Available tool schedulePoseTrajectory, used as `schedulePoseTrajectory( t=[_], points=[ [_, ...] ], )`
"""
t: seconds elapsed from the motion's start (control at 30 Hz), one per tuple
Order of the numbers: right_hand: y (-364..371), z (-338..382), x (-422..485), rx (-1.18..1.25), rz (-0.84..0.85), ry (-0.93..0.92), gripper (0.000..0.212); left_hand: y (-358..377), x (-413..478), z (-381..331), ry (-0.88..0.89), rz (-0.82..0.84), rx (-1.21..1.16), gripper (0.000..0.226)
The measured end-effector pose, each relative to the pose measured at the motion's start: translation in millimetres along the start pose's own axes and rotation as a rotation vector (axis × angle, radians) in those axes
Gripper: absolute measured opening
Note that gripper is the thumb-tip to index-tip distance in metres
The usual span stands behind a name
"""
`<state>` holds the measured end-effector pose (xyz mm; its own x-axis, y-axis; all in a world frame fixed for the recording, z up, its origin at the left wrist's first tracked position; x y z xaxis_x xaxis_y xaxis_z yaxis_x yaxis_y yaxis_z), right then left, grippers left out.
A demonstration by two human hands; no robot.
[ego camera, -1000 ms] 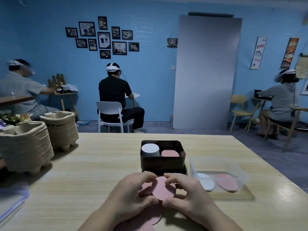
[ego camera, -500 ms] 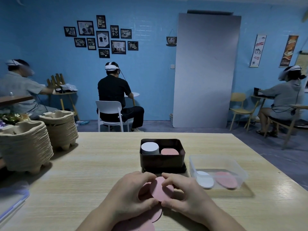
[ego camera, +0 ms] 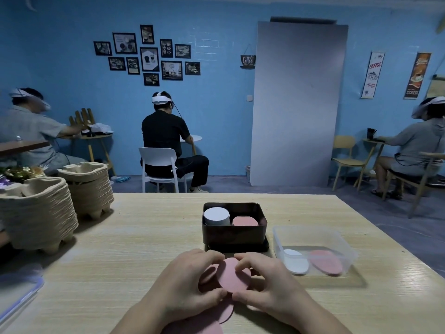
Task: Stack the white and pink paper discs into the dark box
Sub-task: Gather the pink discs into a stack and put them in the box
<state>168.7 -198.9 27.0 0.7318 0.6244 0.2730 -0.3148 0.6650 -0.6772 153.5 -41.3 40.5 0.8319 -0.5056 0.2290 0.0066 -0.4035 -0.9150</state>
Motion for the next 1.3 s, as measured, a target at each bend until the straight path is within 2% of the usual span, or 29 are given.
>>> schedulePoseTrajectory(
  t=[0.23,0.5,0.7,0.9,1.13,1.3],
  points=[
    [-5,-15,-1,-0.007,-0.048,0.072,0.043,-5,-9,33,-0.122,0.011,0.071,0.054],
    [-4,-18,-1,-0.028,-0.037,0.088,0.040,-2,-12,45,-0.214,0.025,0.028,0.054],
    [-5,-20,-1,-0.117,-0.055,0.099,0.043,-15,-12,32,-0.141,-0.079,-0.048,0.048],
    [-2,-18,1,-0.110,-0.040,0.061,0.048,-1,-3,11,-0.045,-0.019,-0.043,0.055],
    [0,-2,2,-0.205,-0.017,-0.012,0.040,5,1,2,0.003,-0.016,-0.034,0.064],
    [-4,0,0,-0.165,-0.039,-0.017,0.030,6,1,-3,0.035,-0.018,-0.058,0.068]
  ],
)
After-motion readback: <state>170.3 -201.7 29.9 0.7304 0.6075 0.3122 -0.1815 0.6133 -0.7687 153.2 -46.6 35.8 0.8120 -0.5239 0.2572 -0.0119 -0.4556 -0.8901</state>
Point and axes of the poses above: each hand's wrist, its own x-axis towards the middle knuckle, its own y-axis out of the palm, z = x × y, the point moved 10 cm from there along x, towards the middle knuckle, and after that the axes turned 12 degrees about z, right-handed, at the moved point
